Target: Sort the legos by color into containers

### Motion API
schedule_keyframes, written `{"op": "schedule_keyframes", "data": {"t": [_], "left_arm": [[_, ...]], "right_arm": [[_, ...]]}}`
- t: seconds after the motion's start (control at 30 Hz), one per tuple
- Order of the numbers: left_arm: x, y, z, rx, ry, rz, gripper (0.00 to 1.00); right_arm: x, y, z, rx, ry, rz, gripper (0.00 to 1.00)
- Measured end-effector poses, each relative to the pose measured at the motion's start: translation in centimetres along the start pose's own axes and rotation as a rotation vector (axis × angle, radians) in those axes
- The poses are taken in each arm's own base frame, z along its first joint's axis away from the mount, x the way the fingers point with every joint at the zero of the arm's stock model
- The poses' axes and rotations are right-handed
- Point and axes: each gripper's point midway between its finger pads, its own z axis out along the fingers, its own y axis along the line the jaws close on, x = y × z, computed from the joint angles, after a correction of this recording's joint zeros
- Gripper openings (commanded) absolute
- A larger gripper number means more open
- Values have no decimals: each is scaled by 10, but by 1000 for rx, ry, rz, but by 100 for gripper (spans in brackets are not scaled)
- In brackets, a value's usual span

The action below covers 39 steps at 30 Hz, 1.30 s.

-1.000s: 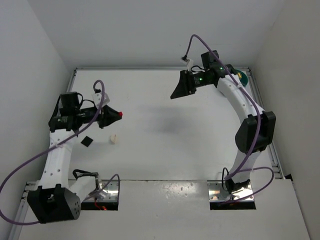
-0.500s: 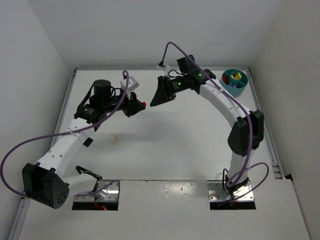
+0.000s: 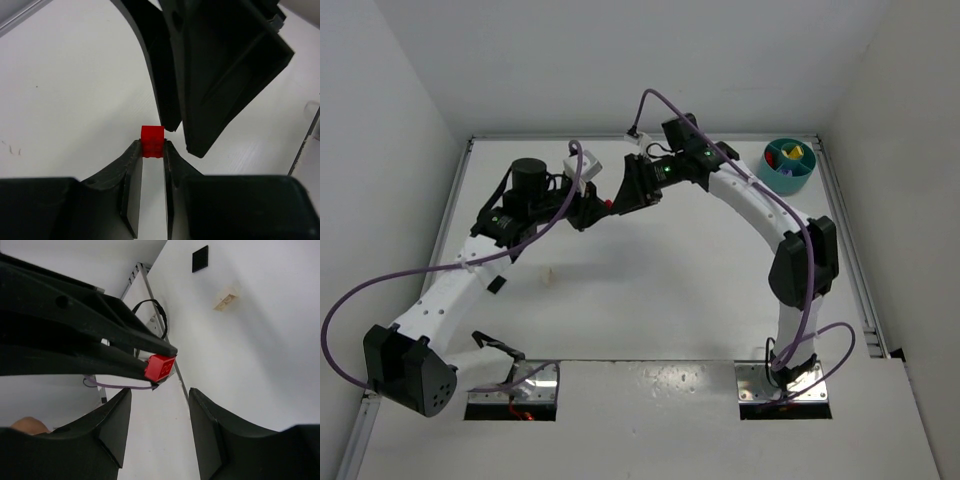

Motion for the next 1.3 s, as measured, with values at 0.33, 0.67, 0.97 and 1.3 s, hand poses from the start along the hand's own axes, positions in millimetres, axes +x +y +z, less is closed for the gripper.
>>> {"op": "schedule_keyframes", "data": {"t": [0.33,0.67,0.97,1.3], "left_arm": [[0,-4,1,17,0,21,8],[3,-15,3,64,9,35,8],[3,-25,4,109,5,41,8],[7,-17,4,61,24,39,8]], "right_arm": [[-2,-6,6,-7,9,49,49],[-12,0,2,-33,-15,37,46],[-16,1,2,-39,-31,28,44],[-1,-10,8,-44,-1,72,44]]}}
